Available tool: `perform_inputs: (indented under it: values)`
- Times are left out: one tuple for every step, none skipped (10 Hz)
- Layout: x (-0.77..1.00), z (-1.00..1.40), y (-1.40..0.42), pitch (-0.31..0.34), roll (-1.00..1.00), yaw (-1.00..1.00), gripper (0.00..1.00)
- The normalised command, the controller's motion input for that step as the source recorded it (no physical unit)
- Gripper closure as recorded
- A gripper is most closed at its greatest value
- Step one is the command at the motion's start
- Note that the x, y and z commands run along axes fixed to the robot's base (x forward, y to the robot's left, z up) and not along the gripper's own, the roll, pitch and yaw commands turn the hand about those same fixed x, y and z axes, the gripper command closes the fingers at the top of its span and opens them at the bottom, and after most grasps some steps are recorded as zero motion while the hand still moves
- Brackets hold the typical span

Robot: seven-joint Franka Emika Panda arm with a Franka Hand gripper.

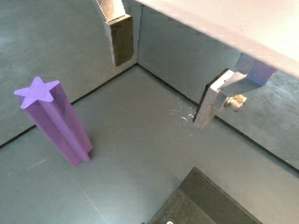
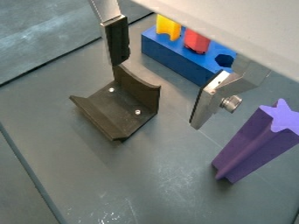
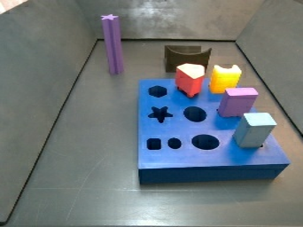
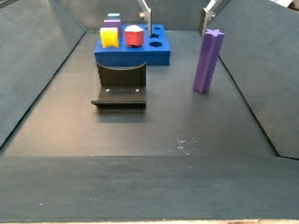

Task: Pick up the star object. Move up. Move to above the board. Insert the star object.
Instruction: Pick up the star object.

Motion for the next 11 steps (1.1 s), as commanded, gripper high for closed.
perform_inputs:
  values:
    - [-0.33,-0.14,0.00,-0.044,-0.01,0.00,0.00]
    - [-1.00,-0.35,-0.11,-0.079,0.00,-0.06,0.00]
    - [-1.00,-0.31,-0.10,-0.060,0.00,0.00,0.00]
    - [-1.00,-0.21,-0.09,-0.066,0.00,0.00,0.00]
    - [-1.00,-0.18,-0.11,-0.067,0.00,0.00,0.00]
    - [-1.00,-0.16,-0.15,-0.067,0.00,0.00,0.00]
    - [-1.00,-0.15,-0.15,-0.069,0.00,0.00,0.00]
    - [-1.00,-0.11,-0.30,-0.100,0.00,0.00,0.00]
    - [-1.00,-0.08,-0.27,-0.089,0.01,0.00,0.00]
    - [-1.00,-0.09,-0.25,-0.091,0.02,0.00,0.00]
    - [-0.82,-0.10,-0.36,-0.127,0.00,0.00,0.00]
